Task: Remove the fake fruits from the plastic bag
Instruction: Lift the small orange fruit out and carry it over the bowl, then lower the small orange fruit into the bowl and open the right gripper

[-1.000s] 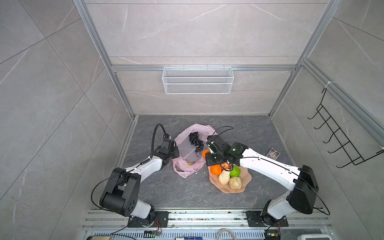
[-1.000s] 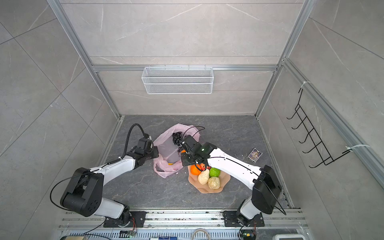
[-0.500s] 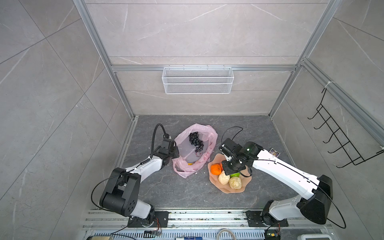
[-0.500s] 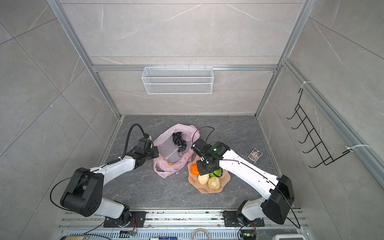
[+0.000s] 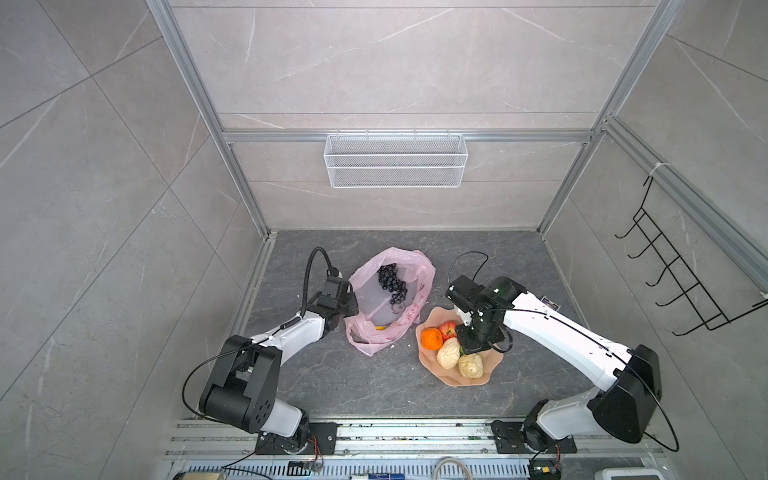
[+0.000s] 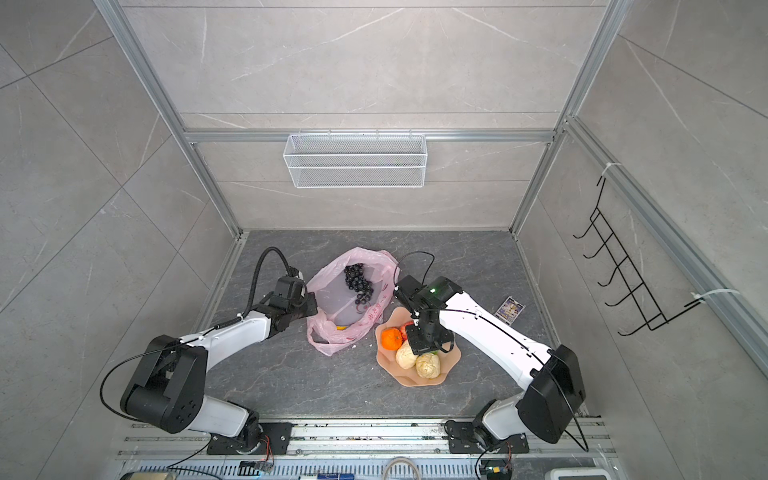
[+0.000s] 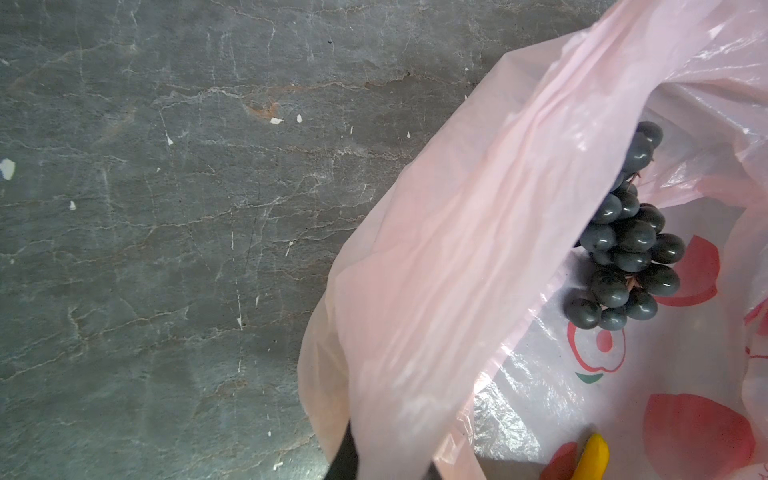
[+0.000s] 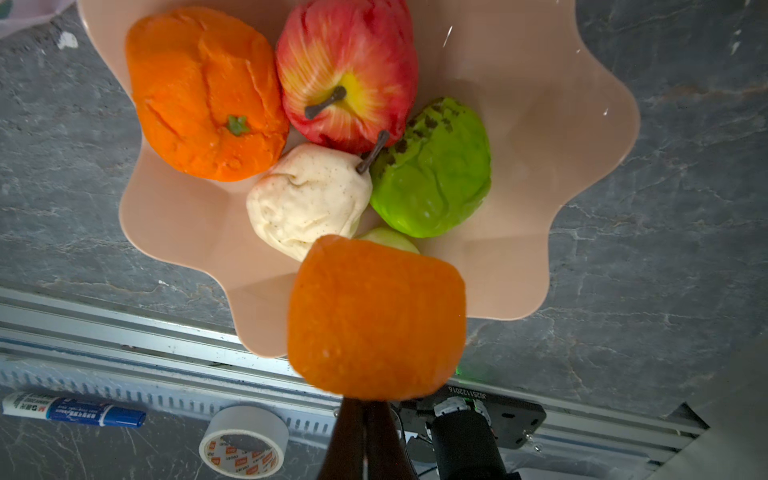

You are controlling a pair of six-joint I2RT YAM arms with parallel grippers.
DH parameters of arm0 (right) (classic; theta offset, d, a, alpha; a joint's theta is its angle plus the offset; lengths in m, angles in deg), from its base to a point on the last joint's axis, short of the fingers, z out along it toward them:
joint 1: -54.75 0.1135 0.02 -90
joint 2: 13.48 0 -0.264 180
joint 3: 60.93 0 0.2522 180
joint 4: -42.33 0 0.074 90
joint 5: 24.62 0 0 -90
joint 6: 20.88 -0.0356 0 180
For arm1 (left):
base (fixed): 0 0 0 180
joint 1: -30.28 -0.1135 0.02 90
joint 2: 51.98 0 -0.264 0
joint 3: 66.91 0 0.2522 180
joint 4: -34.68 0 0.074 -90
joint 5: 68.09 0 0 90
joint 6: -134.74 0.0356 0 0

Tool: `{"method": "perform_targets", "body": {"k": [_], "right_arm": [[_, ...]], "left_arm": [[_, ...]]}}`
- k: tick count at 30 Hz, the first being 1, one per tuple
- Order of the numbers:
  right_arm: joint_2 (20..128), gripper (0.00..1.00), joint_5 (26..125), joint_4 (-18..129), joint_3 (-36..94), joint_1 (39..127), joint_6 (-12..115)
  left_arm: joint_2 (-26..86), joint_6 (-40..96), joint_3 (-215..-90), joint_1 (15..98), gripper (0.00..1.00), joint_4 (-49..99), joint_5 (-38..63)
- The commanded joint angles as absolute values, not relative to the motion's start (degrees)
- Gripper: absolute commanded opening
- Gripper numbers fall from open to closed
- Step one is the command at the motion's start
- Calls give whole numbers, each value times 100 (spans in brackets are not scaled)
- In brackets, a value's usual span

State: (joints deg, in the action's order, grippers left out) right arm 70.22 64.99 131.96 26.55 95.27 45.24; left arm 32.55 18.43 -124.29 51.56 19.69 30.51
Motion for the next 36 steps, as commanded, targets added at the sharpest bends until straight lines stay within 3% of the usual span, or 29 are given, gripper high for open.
{"method": "perform_targets", "body": {"k": [1, 23, 36], "right_arm": [[7204, 0, 6605, 13435, 2681, 9500, 4736], [7691, 2, 6678, 13253, 2505, 9474, 4978], [7619, 18, 6348, 13233, 2522, 9466, 4893]], "left_arm": [[3237, 1916, -12579, 5165, 0, 2082, 3007], [3213, 1942, -12577, 5161, 0, 2052, 3034], [3222, 1942, -12576, 5169, 0, 2052, 3017]]}}
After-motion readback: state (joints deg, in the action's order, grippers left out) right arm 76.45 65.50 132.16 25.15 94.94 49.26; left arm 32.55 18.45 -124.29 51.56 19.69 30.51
